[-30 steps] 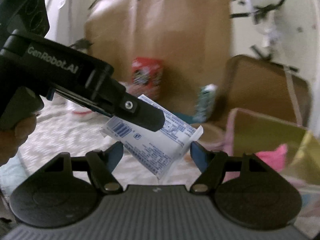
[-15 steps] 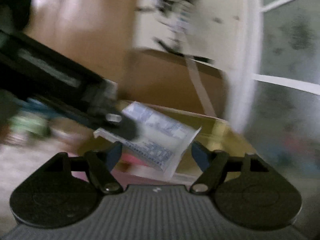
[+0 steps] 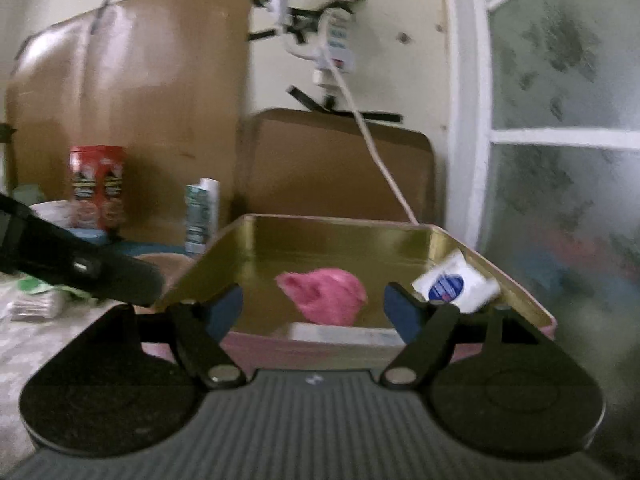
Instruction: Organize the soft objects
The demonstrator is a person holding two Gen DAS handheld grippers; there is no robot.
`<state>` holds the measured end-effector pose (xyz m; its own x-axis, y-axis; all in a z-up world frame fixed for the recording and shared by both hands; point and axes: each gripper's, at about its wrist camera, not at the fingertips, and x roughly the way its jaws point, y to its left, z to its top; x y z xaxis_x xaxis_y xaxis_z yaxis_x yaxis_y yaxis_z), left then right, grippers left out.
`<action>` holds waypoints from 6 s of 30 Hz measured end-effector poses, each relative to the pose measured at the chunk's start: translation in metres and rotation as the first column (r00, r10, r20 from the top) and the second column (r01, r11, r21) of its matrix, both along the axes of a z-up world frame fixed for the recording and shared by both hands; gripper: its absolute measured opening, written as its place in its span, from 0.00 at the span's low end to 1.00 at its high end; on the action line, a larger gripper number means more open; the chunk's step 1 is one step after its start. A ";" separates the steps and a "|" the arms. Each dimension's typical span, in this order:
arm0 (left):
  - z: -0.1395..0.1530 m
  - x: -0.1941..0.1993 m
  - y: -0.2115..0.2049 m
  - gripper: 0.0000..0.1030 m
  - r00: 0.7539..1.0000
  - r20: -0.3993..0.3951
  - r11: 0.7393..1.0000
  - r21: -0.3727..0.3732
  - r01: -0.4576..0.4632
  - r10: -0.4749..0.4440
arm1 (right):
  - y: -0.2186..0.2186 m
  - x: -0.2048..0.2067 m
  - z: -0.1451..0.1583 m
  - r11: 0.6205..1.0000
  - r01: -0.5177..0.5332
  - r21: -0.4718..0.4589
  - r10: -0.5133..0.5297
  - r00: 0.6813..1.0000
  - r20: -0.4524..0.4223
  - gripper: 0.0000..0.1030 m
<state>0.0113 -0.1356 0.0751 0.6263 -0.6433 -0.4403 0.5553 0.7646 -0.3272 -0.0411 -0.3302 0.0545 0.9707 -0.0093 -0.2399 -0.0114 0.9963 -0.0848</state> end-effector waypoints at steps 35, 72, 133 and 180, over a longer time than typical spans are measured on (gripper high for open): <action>-0.075 -0.014 0.216 0.79 0.876 -0.162 0.873 -0.115 -0.475 0.455 | 0.142 0.091 0.013 0.870 -0.351 0.347 0.430 0.884 -0.182 0.05; -0.015 -0.016 0.061 0.36 0.990 -0.131 0.997 -0.059 -0.049 0.041 | 0.146 -0.035 -0.027 0.885 -0.466 -0.001 0.462 0.876 -0.138 0.06; -0.067 -0.016 0.265 0.73 0.815 -0.110 0.799 -0.158 -0.580 0.570 | 0.312 0.187 -0.018 0.682 -0.714 -0.159 0.571 0.656 -0.494 0.52; -0.068 -0.015 0.254 0.74 0.902 -0.168 0.896 -0.138 -0.421 0.398 | 0.225 0.013 -0.025 0.576 -0.817 -0.012 0.735 0.524 -0.429 0.78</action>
<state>-0.0038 0.1186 0.0067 0.7935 -0.4134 -0.4467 0.1473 0.8425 -0.5181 -0.0277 -0.1056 0.0291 0.4596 0.6228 -0.6331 -0.8406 0.5350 -0.0840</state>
